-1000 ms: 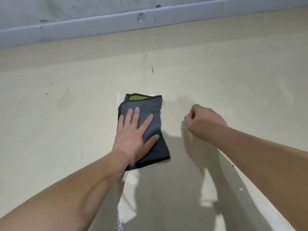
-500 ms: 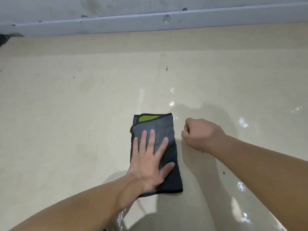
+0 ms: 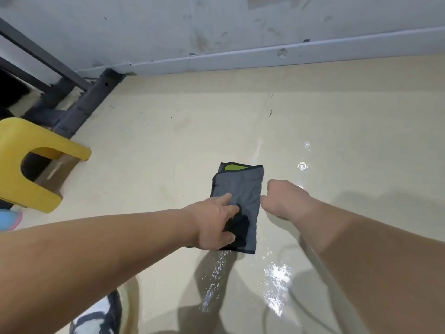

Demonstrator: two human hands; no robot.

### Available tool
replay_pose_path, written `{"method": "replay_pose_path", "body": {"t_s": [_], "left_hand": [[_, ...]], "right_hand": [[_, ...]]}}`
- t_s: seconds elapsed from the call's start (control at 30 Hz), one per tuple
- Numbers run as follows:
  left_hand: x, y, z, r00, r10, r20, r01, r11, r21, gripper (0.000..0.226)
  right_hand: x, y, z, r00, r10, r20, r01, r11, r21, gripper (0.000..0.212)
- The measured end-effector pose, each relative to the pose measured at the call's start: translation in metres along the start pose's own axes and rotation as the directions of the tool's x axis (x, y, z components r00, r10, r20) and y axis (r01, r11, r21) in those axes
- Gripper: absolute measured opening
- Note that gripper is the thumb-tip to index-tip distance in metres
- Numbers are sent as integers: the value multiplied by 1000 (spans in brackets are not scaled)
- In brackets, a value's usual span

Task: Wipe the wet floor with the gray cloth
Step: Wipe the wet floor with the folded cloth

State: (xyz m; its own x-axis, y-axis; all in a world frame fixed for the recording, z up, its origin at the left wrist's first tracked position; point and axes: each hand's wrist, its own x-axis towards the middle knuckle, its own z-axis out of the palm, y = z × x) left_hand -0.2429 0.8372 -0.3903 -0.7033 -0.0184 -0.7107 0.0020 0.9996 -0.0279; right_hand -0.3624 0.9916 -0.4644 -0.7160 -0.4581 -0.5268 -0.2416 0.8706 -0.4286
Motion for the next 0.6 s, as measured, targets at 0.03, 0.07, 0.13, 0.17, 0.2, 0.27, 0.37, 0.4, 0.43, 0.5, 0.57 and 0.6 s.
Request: {"method": "replay_pose_path", "body": {"t_s": [0.03,0.07,0.13,0.17,0.2,0.27,0.37,0.4,0.43,0.5,0.57,0.6], "left_hand": [[-5,-3,-1,1000,1,5,-1,1000,1,59],[-6,-5,0,1000,-1,13,1,1000,6,58],[1,-9,3,1000,-1,20,0,1000,26,59],[9,-11,6,1000,3,18,-3,999,39,61],[20,-13,10,1000,17,10,-17,998,53,62],[44,-18,21,998,58,-26,-55,994,92,69],[74,-31,43,990,105,-99,-86,980,179,83],[82,-38,53,986,127,-106,-104,974,199,85],[87,-44,64,983,152,-101,-127,968,215,84],[94,-58,88,970,218,-111,-194,962,192,83],[97,-73,111,930,305,-206,-276,948,157,81],[95,-78,119,908,331,-257,-301,942,149,79]], "right_hand": [[-4,0,-1,1000,-6,16,7,1000,-13,12],[-7,3,-1,1000,-10,27,11,999,-31,16],[-10,8,-2,1000,0,28,2,998,-65,21],[-10,9,-3,1000,11,26,-9,997,-78,22],[-9,9,-3,999,29,27,-26,996,-90,23],[-9,5,-3,998,61,18,-58,991,-123,24],[-14,-5,6,995,81,-54,-88,988,-124,23],[-17,-10,11,992,96,-80,-105,988,-114,24],[-20,-15,15,988,114,-106,-124,988,-95,25],[-22,-30,26,972,169,-163,-178,983,-37,24],[-19,-51,37,949,236,-210,-238,971,18,22],[-18,-59,42,936,258,-238,-258,966,35,21]]}}
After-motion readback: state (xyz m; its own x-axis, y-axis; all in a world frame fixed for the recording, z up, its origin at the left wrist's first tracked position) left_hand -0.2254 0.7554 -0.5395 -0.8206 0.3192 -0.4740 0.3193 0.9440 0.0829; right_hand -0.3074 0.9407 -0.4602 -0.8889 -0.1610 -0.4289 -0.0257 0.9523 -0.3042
